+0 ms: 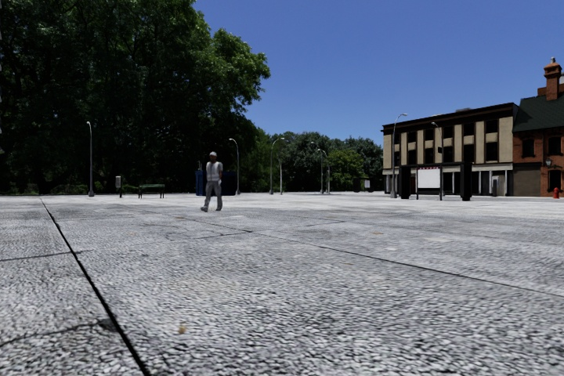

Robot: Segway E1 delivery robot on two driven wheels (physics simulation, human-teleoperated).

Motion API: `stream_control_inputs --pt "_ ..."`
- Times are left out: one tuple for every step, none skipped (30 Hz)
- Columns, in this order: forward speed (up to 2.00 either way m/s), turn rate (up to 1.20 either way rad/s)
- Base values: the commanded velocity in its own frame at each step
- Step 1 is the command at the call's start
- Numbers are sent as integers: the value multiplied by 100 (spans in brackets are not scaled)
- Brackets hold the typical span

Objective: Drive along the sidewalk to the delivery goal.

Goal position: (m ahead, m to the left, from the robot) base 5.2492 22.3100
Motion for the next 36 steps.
stream_control_inputs --pt "0 0" --pt "0 0" --pt "0 0" --pt "0 0" --pt "0 0" --pt "0 0" --pt "0 0" --pt "0 0" --pt "0 0" --pt "0 0" --pt "0 0" --pt "0 0" --pt "0 0" --pt "0 0" --pt "0 0" --pt "0 0" --pt "0 0" --pt "0 0" --pt "0 0" --pt "0 0" --pt "0 0" --pt "0 0" --pt "0 0" --pt "0 0" --pt "0 0" --pt "0 0" --pt "0 0" --pt "0 0" --pt "0 0" --pt "0 0" --pt "0 4" --pt "0 4" --pt "0 10" --pt "0 13" --pt "0 15" --pt "0 15"
